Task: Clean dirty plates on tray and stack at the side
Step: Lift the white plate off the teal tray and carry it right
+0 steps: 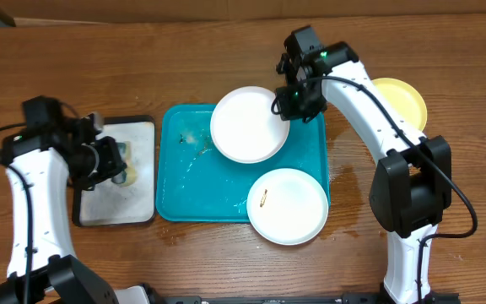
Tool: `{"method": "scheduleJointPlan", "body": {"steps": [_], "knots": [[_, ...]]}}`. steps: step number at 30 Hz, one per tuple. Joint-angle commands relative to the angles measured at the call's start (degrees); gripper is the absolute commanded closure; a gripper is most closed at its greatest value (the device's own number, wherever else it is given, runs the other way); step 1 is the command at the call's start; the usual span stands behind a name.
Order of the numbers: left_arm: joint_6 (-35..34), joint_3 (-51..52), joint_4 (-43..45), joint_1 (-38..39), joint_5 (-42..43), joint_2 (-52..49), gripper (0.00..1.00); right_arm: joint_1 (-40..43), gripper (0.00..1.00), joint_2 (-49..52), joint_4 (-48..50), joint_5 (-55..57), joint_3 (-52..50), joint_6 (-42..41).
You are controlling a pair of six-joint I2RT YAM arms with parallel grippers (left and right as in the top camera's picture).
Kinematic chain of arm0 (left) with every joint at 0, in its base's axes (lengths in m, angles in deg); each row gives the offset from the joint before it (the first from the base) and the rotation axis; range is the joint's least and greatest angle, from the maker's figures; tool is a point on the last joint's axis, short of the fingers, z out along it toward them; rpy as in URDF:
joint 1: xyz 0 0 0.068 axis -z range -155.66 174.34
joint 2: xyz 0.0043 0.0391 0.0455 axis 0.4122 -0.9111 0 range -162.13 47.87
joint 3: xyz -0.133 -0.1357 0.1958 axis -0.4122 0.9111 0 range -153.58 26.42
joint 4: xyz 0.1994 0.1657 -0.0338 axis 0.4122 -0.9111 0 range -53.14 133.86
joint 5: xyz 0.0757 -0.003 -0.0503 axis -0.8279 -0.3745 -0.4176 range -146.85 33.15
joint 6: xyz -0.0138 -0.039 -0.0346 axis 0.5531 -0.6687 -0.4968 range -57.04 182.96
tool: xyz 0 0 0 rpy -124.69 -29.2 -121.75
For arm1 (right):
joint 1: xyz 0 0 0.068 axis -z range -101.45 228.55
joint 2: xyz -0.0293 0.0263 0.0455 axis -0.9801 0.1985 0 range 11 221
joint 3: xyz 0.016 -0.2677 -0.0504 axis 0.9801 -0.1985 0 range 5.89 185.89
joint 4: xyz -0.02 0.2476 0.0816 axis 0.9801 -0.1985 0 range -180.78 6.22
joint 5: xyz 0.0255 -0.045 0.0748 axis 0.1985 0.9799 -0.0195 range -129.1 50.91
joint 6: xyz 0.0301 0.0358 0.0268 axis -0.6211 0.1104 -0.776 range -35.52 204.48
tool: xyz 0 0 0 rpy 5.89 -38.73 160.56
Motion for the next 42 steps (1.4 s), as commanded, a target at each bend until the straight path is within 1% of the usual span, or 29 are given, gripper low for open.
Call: {"method": "scheduleJointPlan", "body": {"steps": [1,6,12,18,21,25,33,42], "knots": [[2.19,-0.33,0.35,-3.52,8.72,-0.15,0.96,-2.12,0.96,-1.11,-2.14,10.75,5.55,-2.75],[2.14,-0.33,1.46,-4.17,10.75,-0.15,0.96,-7.63,0.96,-1.11,-3.5,23.91,8.57,-5.29],[2.14,-0.33,1.42,-4.17,10.58,-0.15,0.96,-17.7,0.96,-1.05,-3.02,45.68,8.57,-8.22],[2.14,-0.33,1.42,-4.17,10.08,-0.15,0.96,-27.15,0.96,-1.05,-2.95,69.33,8.57,-13.33],[2.14,-0.33,1.4,-4.17,10.08,-0.17,0.96,-31.32,0.96,-1.05,-2.64,76.52,8.57,-14.01],[2.14,-0.33,1.38,-4.17,10.08,-0.15,0.96,-36.15,0.96,-1.01,-2.6,84.54,8.57,-16.92],[2.14,-0.33,1.36,-4.17,10.08,-0.17,0.96,-38.88,0.96,-1.01,-0.74,89.46,8.57,-18.38],[2.14,-0.33,1.36,-4.17,10.08,-0.17,0.96,-38.97,0.96,-1.01,-0.02,89.46,8.55,-20.96]]}}
